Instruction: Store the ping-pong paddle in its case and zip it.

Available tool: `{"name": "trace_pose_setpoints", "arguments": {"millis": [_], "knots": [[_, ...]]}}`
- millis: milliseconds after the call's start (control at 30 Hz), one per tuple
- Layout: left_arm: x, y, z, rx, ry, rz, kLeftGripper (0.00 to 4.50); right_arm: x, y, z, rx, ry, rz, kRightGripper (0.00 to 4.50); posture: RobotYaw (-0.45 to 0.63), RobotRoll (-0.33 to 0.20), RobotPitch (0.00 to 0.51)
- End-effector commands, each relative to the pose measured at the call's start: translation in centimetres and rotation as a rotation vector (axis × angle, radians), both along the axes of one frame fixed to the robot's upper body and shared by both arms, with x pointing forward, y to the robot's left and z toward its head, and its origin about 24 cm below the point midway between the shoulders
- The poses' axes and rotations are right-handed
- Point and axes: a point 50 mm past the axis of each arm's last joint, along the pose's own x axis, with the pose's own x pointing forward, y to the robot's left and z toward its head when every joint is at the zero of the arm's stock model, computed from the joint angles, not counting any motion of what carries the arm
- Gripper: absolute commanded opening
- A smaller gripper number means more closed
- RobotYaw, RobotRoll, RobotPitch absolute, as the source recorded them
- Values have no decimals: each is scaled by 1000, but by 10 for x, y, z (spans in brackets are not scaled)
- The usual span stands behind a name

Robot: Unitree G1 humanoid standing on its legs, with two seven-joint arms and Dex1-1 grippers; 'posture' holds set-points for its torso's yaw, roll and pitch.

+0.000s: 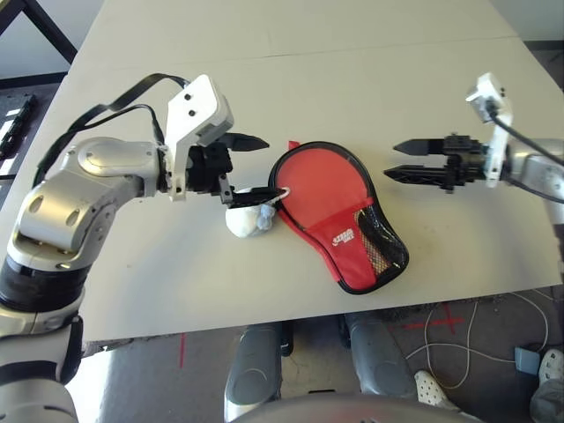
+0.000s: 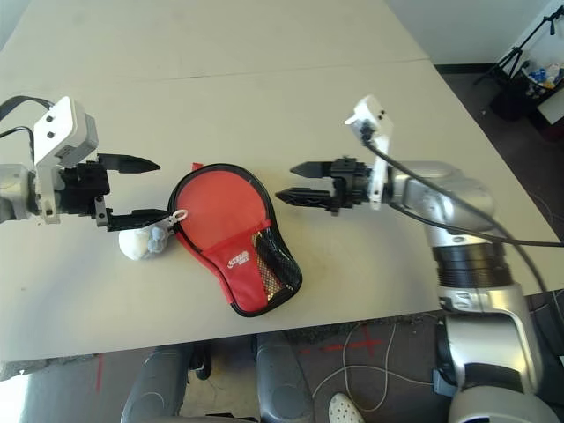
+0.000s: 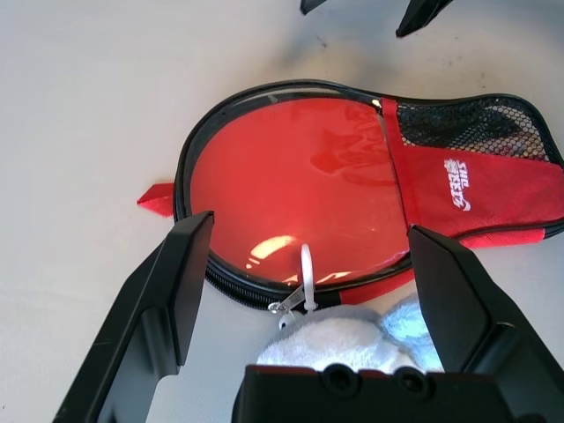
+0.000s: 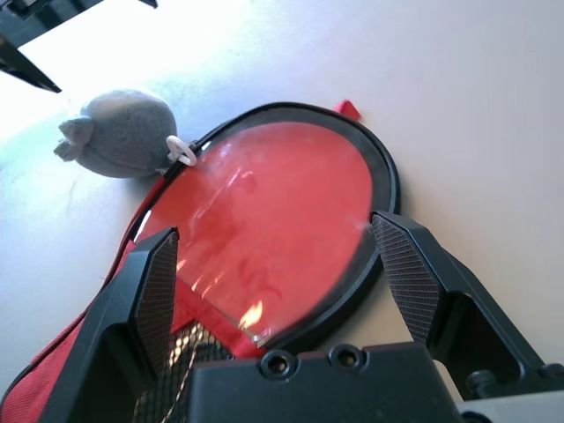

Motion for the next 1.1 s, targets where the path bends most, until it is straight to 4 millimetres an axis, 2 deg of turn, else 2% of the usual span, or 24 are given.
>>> {"name": "trace_pose_setpoints", "arguments": {"millis": [33, 233, 633, 800, 933, 1100], "knots": [[-4, 1, -4, 8, 25, 7, 4500, 6, 14, -6, -72, -71, 64, 4469, 62, 0, 265], [-7, -1, -9, -4, 41, 16, 4500, 10, 24, -26, -126, -88, 130, 4469, 76, 0, 264], [-12, 0, -14, 11, 96, 37, 4500, 7, 29, -64, -283, -55, 231, 4469, 84, 0, 271], [-17, 6, -22, 48, 157, 60, 4500, 9, 31, -68, -289, -51, 222, 4469, 92, 0, 275], [-20, 17, -34, 146, 206, 101, 4500, 11, 32, -68, -287, -52, 209, 4469, 93, 0, 276], [-18, 21, -41, 164, 233, 133, 4500, 12, 33, -68, -281, -57, 198, 4469, 90, 0, 277]]}}
